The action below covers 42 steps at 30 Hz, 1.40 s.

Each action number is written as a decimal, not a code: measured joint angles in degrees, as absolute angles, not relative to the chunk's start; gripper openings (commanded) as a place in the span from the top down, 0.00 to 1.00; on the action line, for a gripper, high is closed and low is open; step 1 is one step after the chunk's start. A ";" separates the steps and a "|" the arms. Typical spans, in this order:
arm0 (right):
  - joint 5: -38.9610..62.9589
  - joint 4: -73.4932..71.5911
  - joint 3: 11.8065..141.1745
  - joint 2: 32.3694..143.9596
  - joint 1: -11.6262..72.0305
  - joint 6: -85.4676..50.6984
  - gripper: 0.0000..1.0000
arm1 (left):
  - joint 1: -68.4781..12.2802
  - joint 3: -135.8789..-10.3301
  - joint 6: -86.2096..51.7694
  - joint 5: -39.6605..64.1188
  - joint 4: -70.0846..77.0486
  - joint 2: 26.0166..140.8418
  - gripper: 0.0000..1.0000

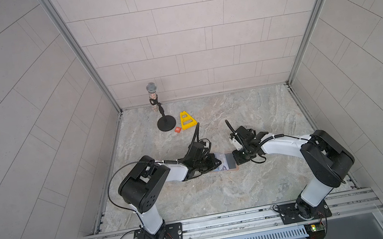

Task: Insert credit cards into a card holder
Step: Insert the credit card into the card slot.

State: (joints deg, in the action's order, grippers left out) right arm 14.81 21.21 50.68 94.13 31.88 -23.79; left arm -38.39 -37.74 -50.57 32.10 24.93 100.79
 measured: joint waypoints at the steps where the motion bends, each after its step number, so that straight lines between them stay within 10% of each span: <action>1: 14.76 21.21 50.68 94.13 31.88 -23.79 0.95 | -38.39 -37.87 -50.50 32.08 24.67 100.79 1.00; 27: 14.52 21.28 50.72 94.17 32.08 -23.77 0.96 | -38.39 -41.23 -49.01 33.19 21.04 102.63 1.00; 36: 14.33 21.30 50.78 94.17 32.16 -23.77 0.96 | -38.46 -41.45 -48.05 33.28 20.10 102.89 0.73; 42: 14.20 21.30 50.78 94.17 32.23 -23.77 0.96 | -38.81 -42.41 -46.33 32.01 17.87 102.45 0.78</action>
State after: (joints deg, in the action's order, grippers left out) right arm 14.20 21.30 50.78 94.17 32.23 -23.77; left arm -38.81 -42.41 -46.33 32.01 17.87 102.45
